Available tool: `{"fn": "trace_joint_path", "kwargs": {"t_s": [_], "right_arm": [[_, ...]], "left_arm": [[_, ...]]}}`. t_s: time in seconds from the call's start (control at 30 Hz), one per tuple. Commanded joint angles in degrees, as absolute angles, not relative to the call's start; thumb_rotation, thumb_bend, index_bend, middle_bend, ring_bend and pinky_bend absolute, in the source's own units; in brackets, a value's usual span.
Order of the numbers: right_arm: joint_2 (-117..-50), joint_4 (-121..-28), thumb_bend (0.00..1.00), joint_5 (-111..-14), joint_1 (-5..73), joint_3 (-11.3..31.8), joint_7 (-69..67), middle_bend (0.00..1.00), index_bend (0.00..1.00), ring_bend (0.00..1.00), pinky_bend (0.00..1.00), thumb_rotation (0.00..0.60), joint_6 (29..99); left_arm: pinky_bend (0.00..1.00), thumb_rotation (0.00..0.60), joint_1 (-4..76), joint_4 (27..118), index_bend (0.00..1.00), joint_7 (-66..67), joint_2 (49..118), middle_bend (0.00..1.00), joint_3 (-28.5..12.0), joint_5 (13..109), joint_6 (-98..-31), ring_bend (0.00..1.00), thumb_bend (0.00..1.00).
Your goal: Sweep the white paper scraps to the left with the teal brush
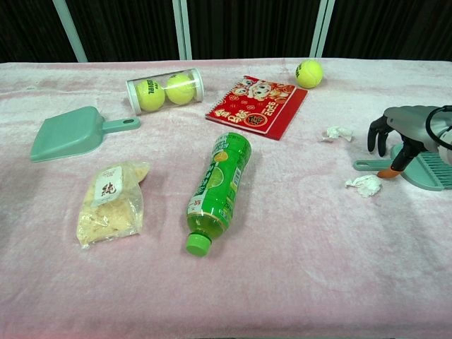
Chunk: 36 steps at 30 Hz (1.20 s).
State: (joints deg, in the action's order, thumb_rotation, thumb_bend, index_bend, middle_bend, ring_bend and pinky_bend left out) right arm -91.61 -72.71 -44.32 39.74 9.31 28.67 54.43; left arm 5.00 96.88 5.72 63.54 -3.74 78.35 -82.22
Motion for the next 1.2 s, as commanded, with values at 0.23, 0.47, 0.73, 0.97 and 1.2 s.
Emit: {"fn": "trace_joint_path", "kwargs": {"t_s": [0.23,0.47,0.73,0.97,1.2], "right_arm": [[-91.95,-71.96,0.16,-44.67,39.62,9.43,28.55,0.47,0.48,0.21,0.18,0.600,53.73],[-92.13,-71.42,0.18,-44.46,39.71,9.43,28.95,0.49,0.49,0.23,0.18,0.600,53.12],[-92.05,-71.25,0.25,-44.96,39.76,9.47,28.74,0.54,0.58,0.26,0.18,0.600,52.54],[-90.61,-72.75,0.28,-45.73,39.94,9.67,28.78,0.54,0.59,0.27,0.18,0.600,52.45],[-85.85,-79.26,0.28,-46.48,39.44,11.64,26.56,0.55,0.59,0.28,0.18,0.600,53.43]], "left_arm": [[0.01,0.600,5.04,96.91,0.09,5.86,63.52,0.07,-3.74,78.22,-82.08,0.05,0.31],[0.01,0.600,5.06,97.03,0.09,5.99,63.47,0.07,-3.74,78.10,-82.01,0.05,0.31],[0.01,0.600,5.10,97.13,0.09,6.07,63.41,0.07,-3.71,77.95,-81.81,0.05,0.31],[0.01,0.600,5.14,97.21,0.09,6.12,63.33,0.07,-3.68,77.88,-81.69,0.05,0.31],[0.02,0.600,5.12,97.38,0.10,5.95,63.26,0.07,-3.68,77.87,-81.68,0.06,0.31]]}}
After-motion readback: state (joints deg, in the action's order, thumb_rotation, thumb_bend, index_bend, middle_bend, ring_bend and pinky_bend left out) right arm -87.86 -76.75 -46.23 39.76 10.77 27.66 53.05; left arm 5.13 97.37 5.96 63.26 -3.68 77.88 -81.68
